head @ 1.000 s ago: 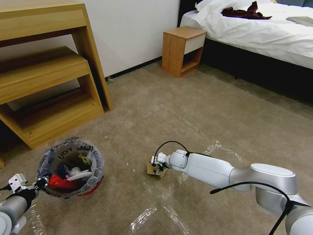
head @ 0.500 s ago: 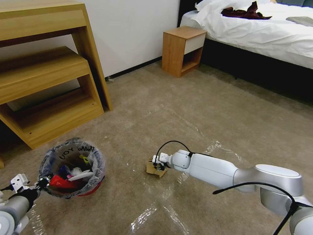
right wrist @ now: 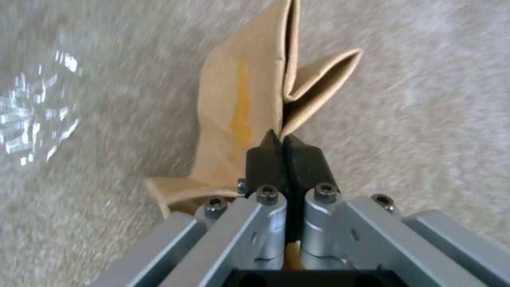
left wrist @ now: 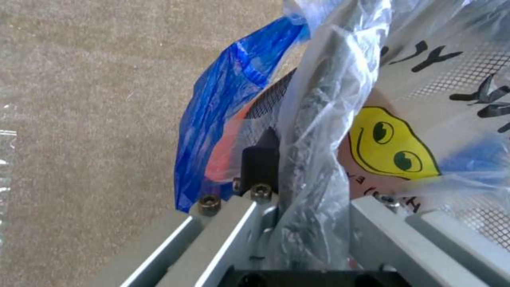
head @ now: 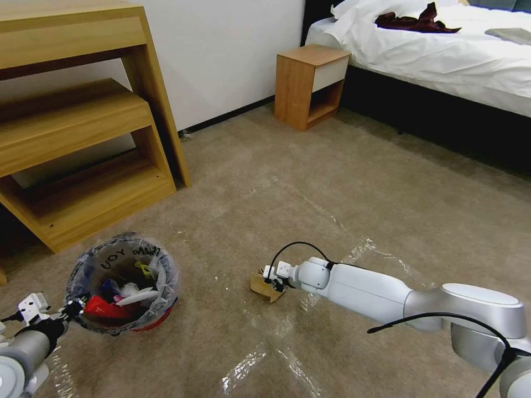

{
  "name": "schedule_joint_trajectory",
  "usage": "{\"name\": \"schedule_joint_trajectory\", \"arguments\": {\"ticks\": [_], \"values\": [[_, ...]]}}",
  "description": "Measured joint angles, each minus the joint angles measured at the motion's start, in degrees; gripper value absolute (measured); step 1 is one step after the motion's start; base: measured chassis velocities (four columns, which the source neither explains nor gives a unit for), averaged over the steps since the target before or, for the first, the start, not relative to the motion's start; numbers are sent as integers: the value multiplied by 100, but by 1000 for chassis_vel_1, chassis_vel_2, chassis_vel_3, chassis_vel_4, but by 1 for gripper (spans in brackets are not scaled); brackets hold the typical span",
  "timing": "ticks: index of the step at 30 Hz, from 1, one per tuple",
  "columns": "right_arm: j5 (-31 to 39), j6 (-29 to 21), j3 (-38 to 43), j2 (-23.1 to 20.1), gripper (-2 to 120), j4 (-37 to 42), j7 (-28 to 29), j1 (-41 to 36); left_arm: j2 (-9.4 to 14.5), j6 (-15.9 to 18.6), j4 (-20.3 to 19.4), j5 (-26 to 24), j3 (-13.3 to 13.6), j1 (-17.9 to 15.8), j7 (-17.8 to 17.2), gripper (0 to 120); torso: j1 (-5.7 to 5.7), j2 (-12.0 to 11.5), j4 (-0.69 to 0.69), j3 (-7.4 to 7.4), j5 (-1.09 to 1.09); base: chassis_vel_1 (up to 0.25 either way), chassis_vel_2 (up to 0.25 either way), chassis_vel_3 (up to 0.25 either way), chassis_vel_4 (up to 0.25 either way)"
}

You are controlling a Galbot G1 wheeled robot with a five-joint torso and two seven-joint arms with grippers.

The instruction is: Pick up the trash bin and place the garbage on the floor into it.

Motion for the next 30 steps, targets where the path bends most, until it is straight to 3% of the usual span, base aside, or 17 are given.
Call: {"name": "schedule_joint_trajectory", "arguments": {"ticks": [12, 15, 23, 30], "values": [[731, 166, 830, -700, 0, 1135, 198, 41, 196, 86, -81, -317, -35, -69, -213, 0, 0, -1, -1, 0, 0, 0, 0, 0, 0], [1214, 322, 1201, -922, 0, 1705, 223, 105, 253, 110, -123, -422, -33, -66, -277, 0, 0, 0, -1, 0, -1, 0, 0, 0, 0], [2266, 1097, 1979, -976, 0, 2320, 151, 222, 361, 125, -167, -480, -10, -20, -303, 0, 0, -1, -1, 0, -1, 0, 0, 0, 0], [3083, 1487, 2082, -888, 0, 2928, 118, 407, 369, 131, -167, -474, 46, -23, -305, 0, 0, 0, 0, 0, -1, 0, 0, 0, 0]]}}
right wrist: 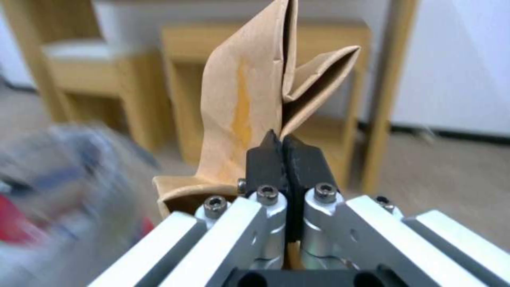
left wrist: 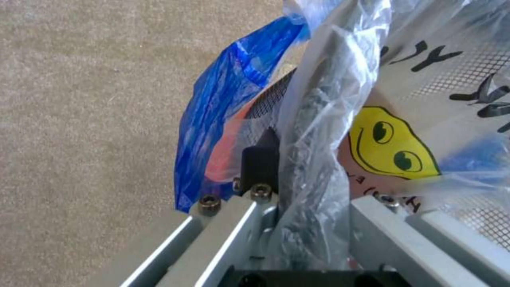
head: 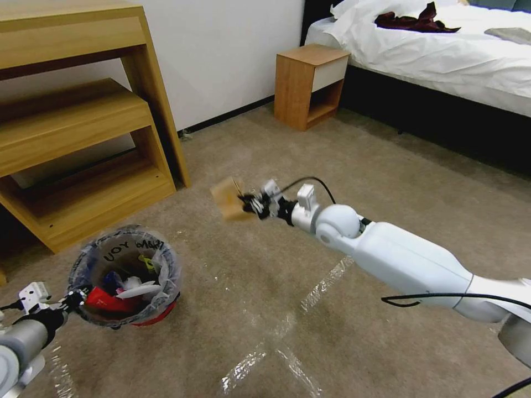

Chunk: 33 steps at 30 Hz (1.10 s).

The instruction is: Pick up the trash bin and place the garbage on the floor into it.

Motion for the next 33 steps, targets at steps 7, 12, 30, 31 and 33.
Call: {"name": "schedule_joint_trajectory", "arguments": {"ticks": [7, 12, 30, 31, 33], "values": [[667, 99, -277, 73, 0, 615, 27, 238, 17, 5, 6, -2, 3, -23, -15, 0, 0, 0, 0, 0, -1, 0, 0, 0, 0], [1107, 135, -650, 194, 0, 889, 34, 530, 23, 10, 6, -5, 6, -50, -29, 0, 0, 0, 0, 0, -1, 0, 0, 0, 0], [1441, -135, -1756, 838, 0, 1017, 105, 1327, -28, 14, -30, -8, 12, -102, -48, 0, 0, 0, 0, 0, 0, 0, 0, 0, 0], [1441, -135, -1756, 838, 0, 1017, 105, 1327, -28, 14, -30, -8, 12, -102, -48, 0, 0, 0, 0, 0, 0, 0, 0, 0, 0], [1433, -142, -1849, 842, 0, 1020, 105, 1349, -30, 14, -50, -7, -3, -91, -48, 0, 0, 0, 0, 0, 0, 0, 0, 0, 0]]}}
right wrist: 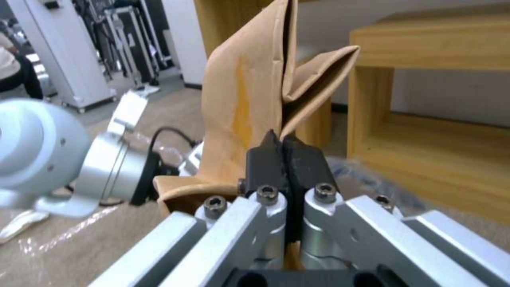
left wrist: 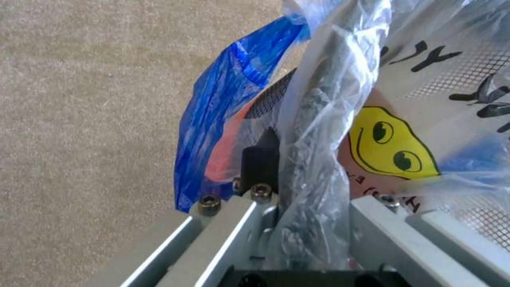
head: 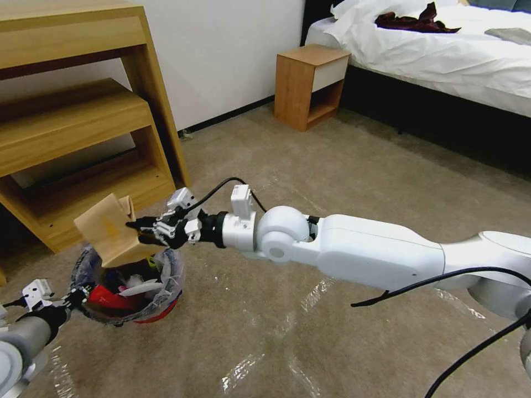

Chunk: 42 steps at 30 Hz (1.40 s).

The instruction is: Pick up the trash bin and place the garbage on the floor into it.

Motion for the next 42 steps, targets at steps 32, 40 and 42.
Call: {"name": "schedule_joint_trajectory", "arguments": {"ticks": [32, 40, 42], "values": [[-192, -68, -708, 193, 0, 38, 5, 281, -30, -8, -37, 5, -18, -10, -6, 0, 0, 1, 0, 0, 0, 0, 0, 0, 0], [-326, -42, -838, 207, 0, -22, -42, 313, -28, -14, -18, 2, -10, -47, -6, 0, 0, 1, 0, 0, 0, 0, 0, 0, 0], [-346, -38, -855, 222, 0, -32, -43, 312, -28, -14, -16, 2, -10, -47, -5, 0, 0, 1, 0, 0, 0, 0, 0, 0, 0]]}}
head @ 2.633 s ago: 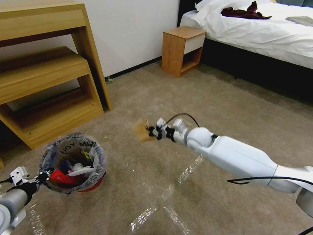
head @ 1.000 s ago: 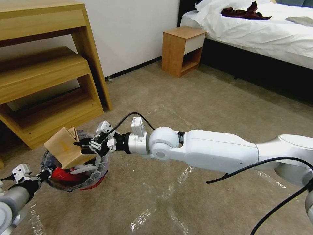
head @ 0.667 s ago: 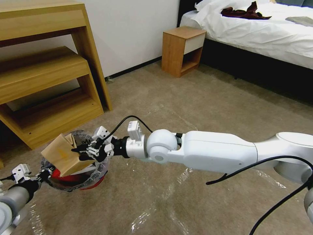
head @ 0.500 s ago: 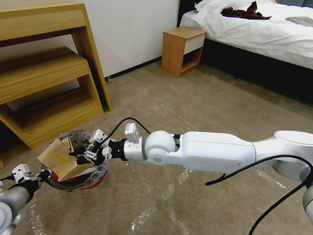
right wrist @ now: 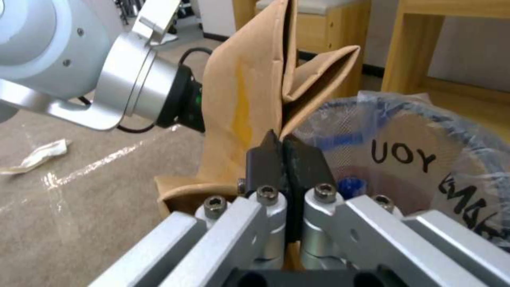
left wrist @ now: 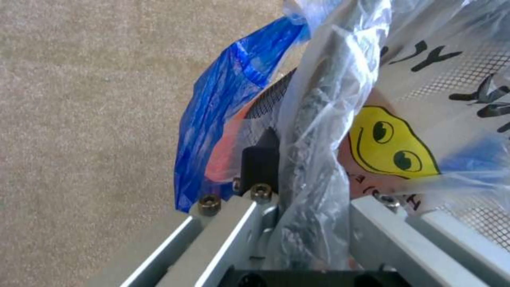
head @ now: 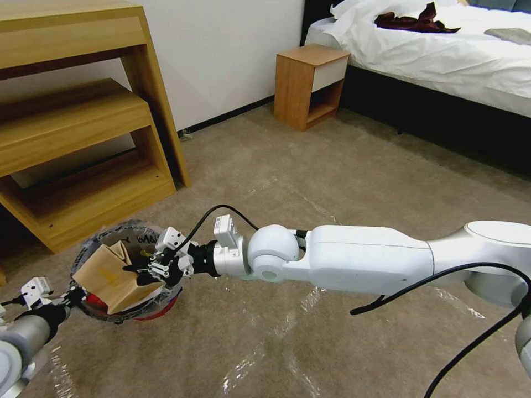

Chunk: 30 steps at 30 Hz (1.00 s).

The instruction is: Pick up the trash bin and place the garbage on the floor into it.

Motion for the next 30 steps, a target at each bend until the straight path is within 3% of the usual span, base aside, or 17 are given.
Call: {"name": "schedule_joint_trajectory", "arguments": {"ticks": [15, 30], "values": [[-358, 40, -67, 185, 0, -236, 29, -74, -32, -5, 21, 15, 24, -3, 17, 0, 0, 0, 0, 0, 0, 0, 0, 0, 0], [-380, 75, 44, 96, 0, -272, 32, -147, -1, -7, -7, 8, -6, 40, 23, 0, 0, 0, 0, 0, 0, 0, 0, 0, 0]]}}
